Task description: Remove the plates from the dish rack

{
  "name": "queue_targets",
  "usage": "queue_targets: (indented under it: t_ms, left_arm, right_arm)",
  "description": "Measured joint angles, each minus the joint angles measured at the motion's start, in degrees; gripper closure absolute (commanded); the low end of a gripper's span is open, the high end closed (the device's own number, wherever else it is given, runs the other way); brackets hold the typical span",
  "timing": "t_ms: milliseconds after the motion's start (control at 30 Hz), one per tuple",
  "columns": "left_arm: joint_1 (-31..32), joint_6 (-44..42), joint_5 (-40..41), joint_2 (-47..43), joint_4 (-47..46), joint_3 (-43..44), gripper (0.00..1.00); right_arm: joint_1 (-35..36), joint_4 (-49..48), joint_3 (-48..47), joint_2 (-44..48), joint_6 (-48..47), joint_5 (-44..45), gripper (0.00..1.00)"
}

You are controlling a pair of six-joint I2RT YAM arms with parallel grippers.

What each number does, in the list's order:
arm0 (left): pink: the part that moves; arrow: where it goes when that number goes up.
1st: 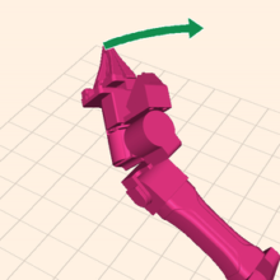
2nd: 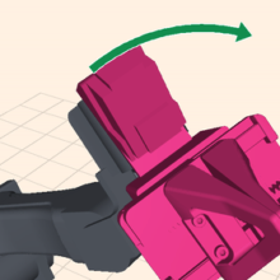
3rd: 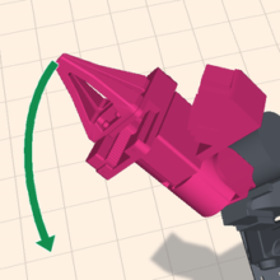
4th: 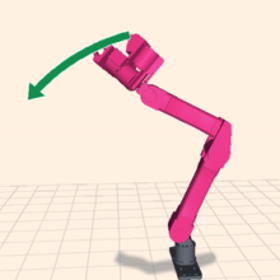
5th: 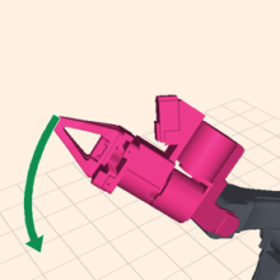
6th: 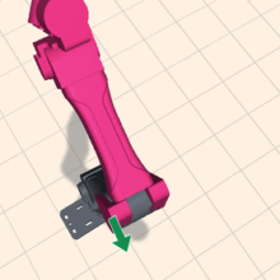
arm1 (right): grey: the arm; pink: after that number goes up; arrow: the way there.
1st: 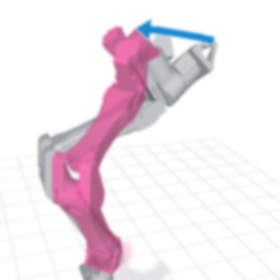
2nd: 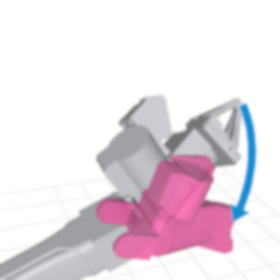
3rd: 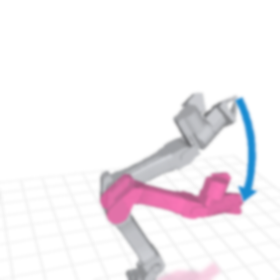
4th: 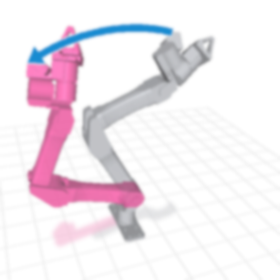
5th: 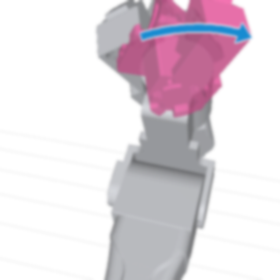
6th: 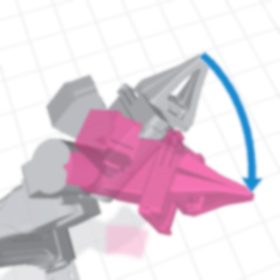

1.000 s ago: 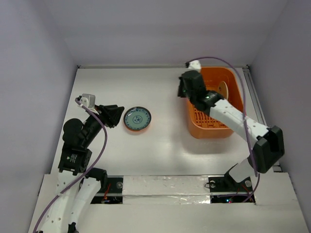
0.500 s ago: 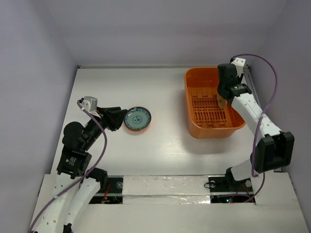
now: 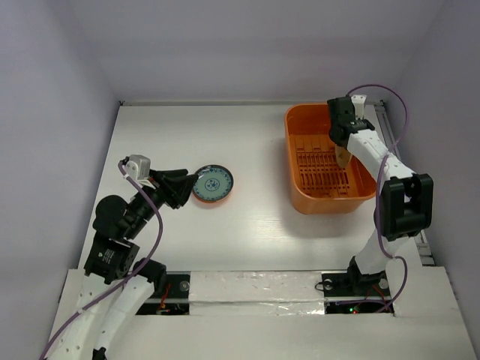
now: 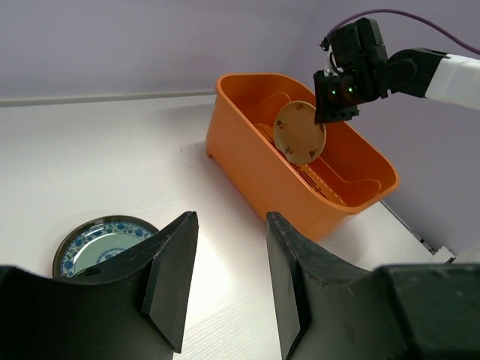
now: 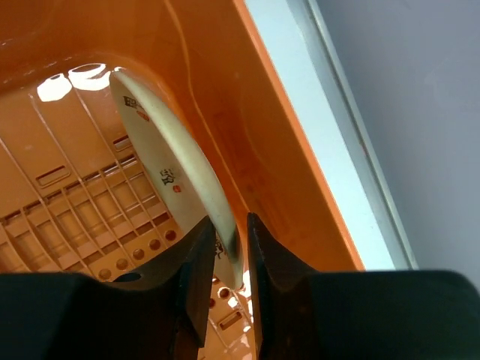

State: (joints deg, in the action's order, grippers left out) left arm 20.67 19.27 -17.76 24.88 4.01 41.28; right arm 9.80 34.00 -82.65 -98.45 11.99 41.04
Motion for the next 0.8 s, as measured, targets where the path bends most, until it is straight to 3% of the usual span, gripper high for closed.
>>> queue_targets:
  t_ms: [133,267,467,800]
  left_arm:
    - [0.3,-0.2,0.1,-0.1,0.2,0.0,0.62]
    - [0.3,-0.3,0.2,-0.1,0.2,0.0,0.62]
    - [0.3,-0.4,0.3,-0.1,0.2,0.0,0.62]
    - [0.3,-0.4,0.5,-0.1,0.2,0.0,0.62]
  right_arm:
    - [0.0,1.4,-1.2,-0.2,-0.6,1.0,0.83]
    - [0.0,2.6,-1.8,-0.3,-1.2,2.3,0.87]
    - [0.5,4.5,-3.0,-0.3,-2.5,4.3,1.0]
    - [5.1,8.0,-6.2,6.6,-3.1,5.3,1.0]
